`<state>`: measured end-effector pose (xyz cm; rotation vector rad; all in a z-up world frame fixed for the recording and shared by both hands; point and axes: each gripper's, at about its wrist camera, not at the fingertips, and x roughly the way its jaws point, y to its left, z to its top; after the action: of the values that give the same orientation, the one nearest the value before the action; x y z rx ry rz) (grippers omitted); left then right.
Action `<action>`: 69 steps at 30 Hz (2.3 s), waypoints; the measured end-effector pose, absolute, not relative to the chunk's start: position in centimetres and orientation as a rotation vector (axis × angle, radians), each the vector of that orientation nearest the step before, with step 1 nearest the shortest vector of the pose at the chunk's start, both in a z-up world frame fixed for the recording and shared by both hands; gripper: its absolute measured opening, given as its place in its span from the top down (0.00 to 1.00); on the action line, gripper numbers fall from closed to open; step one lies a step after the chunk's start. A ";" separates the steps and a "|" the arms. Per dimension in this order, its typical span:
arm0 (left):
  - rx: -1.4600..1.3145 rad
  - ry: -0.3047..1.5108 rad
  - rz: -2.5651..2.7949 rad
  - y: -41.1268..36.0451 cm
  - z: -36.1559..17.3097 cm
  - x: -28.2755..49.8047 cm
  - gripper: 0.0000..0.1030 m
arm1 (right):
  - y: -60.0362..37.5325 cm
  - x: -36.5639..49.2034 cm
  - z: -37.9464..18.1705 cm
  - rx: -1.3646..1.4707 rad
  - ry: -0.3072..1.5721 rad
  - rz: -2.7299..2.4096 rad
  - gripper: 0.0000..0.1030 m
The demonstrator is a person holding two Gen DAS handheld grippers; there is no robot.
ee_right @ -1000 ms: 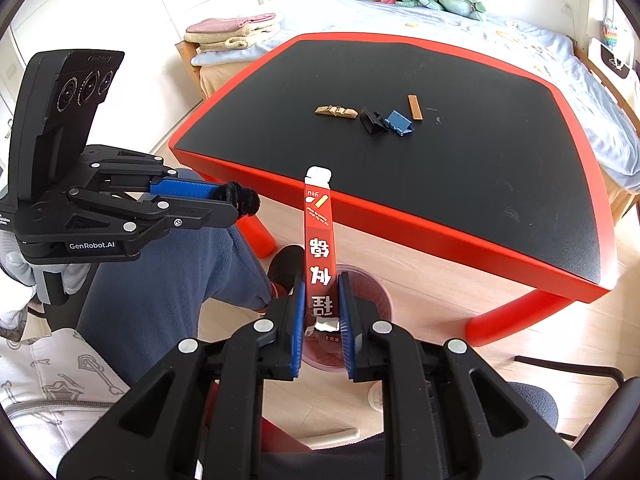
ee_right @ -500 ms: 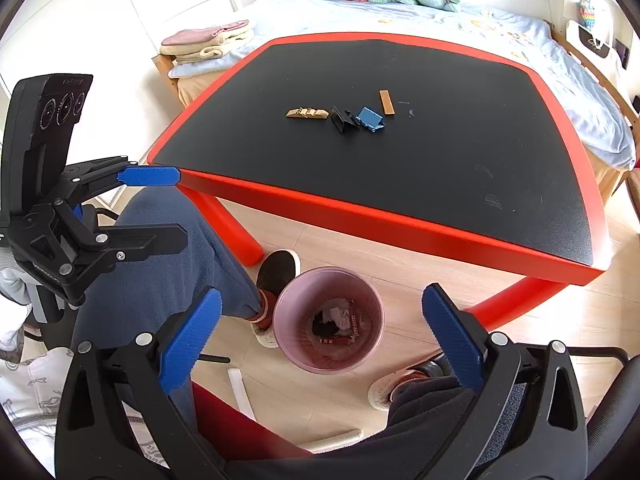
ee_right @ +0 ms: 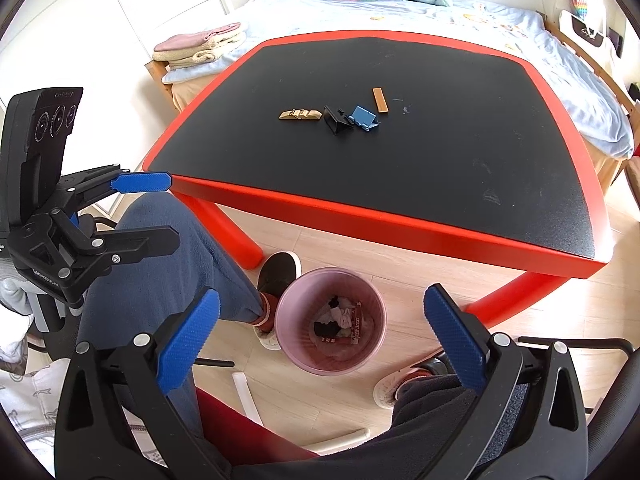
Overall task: Collect trash
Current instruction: 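Move both open grippers back over the remaining table items, then grasp the wooden clothespin with the left gripper while the right gripper grasps the wooden stick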
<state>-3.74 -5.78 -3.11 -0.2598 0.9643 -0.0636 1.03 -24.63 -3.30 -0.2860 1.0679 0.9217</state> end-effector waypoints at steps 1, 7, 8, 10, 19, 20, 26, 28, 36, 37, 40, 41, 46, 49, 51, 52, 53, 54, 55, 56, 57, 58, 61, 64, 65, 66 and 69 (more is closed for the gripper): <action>-0.260 0.962 -0.064 -5.7 -3.0 -3.7 0.08 | -24.6 1.1 -3.2 -0.283 1.068 0.920 0.03; -0.241 0.944 -0.057 -5.0 -2.2 -3.1 0.08 | -23.6 2.3 -1.9 -0.283 1.038 0.912 0.03; -0.233 0.938 -0.054 -4.7 -2.0 -2.9 0.07 | -23.3 2.5 -1.5 -0.285 1.028 0.913 0.03; -0.220 0.929 -0.046 -4.2 -1.6 -2.5 0.07 | -22.7 3.1 -0.9 -0.291 1.013 0.915 0.03; -0.180 0.913 -0.041 -1.1 -0.2 0.1 0.07 | -20.0 6.9 0.8 -0.287 0.987 0.916 0.03; -0.175 0.916 -0.043 -0.8 -0.2 0.4 0.07 | -19.7 7.5 0.9 -0.285 0.989 0.916 0.03; -0.147 0.933 -0.063 0.8 -0.7 2.3 0.07 | -17.5 10.5 0.6 -0.287 1.004 0.901 0.03; -0.138 0.941 -0.078 1.4 -1.0 3.1 0.07 | -16.7 11.5 0.3 -0.296 1.011 0.897 0.03; -0.067 0.985 -0.154 3.1 -2.6 6.4 0.07 | -13.3 15.8 -1.6 -0.332 1.039 0.847 0.03; -0.060 0.992 -0.162 3.3 -2.9 6.9 0.07 | -12.9 16.2 -2.0 -0.336 1.044 0.842 0.03; -0.046 1.008 -0.189 3.8 -3.8 8.0 0.07 | -11.6 17.6 -3.1 -0.353 1.061 0.830 0.03; -0.043 1.013 -0.198 4.0 -4.1 8.4 0.07 | -11.3 18.0 -3.5 -0.359 1.068 0.827 0.03; -0.028 1.036 -0.245 4.6 -5.6 9.9 0.07 | -9.8 19.8 -5.8 -0.388 1.098 0.800 0.03; -0.010 1.046 -0.276 4.7 -6.6 10.8 0.07 | -9.1 20.6 -7.0 -0.396 1.115 0.791 0.03; -0.005 1.056 -0.299 4.7 -7.2 11.3 0.08 | -8.7 21.0 -7.7 -0.401 1.120 0.786 0.03; 0.004 1.056 -0.307 4.6 -7.4 11.4 0.08 | -8.6 21.2 -8.0 -0.401 1.123 0.784 0.03; 0.010 1.056 -0.316 4.6 -7.6 11.5 0.08 | -8.5 21.4 -8.3 -0.401 1.126 0.782 0.03; 0.013 1.053 -0.321 4.5 -7.8 11.6 0.08 | -8.3 21.5 -8.5 -0.401 1.128 0.781 0.03; 0.013 1.052 -0.326 4.5 -8.0 11.7 0.08 | -8.3 21.6 -8.7 -0.402 1.130 0.781 0.03; 0.015 1.050 -0.329 4.4 -8.1 11.7 0.08 | -8.1 21.7 -8.9 -0.404 1.130 0.781 0.03; 0.018 1.046 -0.334 4.4 -8.2 11.7 0.08 | -8.0 21.8 -9.0 -0.407 1.131 0.783 0.03; 0.023 1.042 -0.337 4.4 -8.2 11.8 0.09 | -7.9 21.8 -9.3 -0.410 1.132 0.786 0.03; 0.035 1.042 -0.340 4.2 -8.4 11.8 0.22 | -7.7 21.7 -9.9 -0.423 1.134 0.796 0.12; 0.038 1.034 -0.338 4.2 -8.3 11.5 0.31 | -7.1 21.6 -10.1 -0.444 1.116 0.788 0.24; 0.043 1.032 -0.334 4.1 -8.3 11.5 0.36 | -7.1 21.5 -10.1 -0.446 1.109 0.787 0.26; 0.047 1.032 -0.333 4.1 -8.3 11.4 0.43 | -7.1 21.5 -10.0 -0.452 1.101 0.785 0.33; 0.057 1.038 -0.329 3.9 -8.1 11.2 0.61 | -7.1 21.3 -10.0 -0.463 1.091 0.794 0.47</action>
<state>11.20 3.91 -8.09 0.0569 1.0384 -0.3286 21.34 -7.14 -9.96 -0.4626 1.0908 0.7941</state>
